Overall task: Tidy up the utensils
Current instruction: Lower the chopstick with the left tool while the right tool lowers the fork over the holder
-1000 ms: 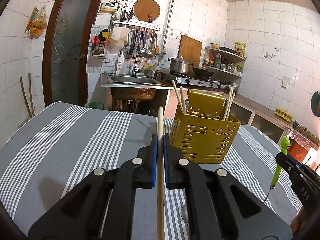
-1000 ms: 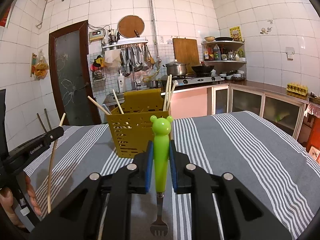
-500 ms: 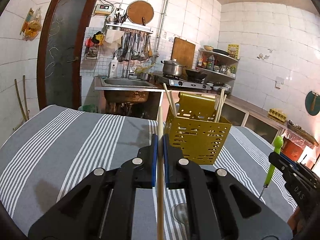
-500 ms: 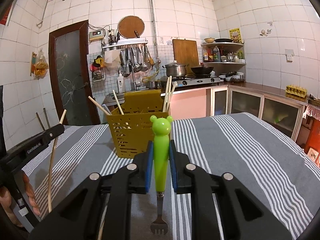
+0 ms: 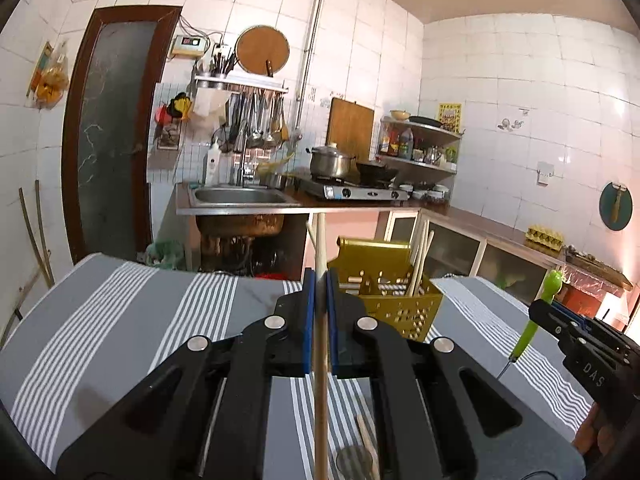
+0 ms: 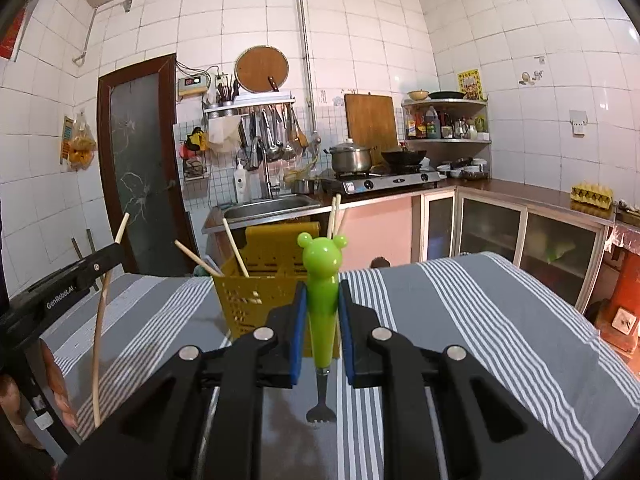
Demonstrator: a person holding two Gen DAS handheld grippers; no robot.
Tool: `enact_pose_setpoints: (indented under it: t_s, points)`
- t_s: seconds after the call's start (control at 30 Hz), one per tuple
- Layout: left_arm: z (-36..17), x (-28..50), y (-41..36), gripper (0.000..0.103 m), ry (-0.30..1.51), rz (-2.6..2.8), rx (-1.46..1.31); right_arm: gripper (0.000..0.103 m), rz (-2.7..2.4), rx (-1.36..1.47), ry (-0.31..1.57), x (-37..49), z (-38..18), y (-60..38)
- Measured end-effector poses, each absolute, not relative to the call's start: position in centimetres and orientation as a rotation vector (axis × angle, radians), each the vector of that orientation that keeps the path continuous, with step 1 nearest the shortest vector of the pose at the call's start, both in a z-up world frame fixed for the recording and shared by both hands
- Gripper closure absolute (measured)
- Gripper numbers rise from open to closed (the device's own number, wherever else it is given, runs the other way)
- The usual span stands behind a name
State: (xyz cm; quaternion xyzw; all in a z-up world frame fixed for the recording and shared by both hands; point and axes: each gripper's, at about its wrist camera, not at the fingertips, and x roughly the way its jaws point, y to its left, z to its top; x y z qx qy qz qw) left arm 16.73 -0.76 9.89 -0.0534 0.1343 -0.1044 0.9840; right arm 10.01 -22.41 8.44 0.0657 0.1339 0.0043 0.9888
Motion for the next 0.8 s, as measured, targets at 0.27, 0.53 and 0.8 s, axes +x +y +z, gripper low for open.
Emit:
enact_pose_setpoints:
  t_s: [0.27, 0.53, 0.8]
  points:
    - [9.8, 17.3, -0.7, 0.099, 0.296, -0.222, -0.121, 0.087, 0.025, 0.115, 0.268, 10.5, 9.2, -21.9]
    - [9.9, 17.2, -0.9, 0.098, 0.306, -0.238, -0.118, 0.087, 0.024, 0.111, 0.282, 10.9, 9.5, -21.9]
    - [10.1, 17.3, -1.4, 0.099, 0.298, -0.247, -0.108, 0.087, 0.021, 0.118, 0.287, 11.5, 9.9, -22.0]
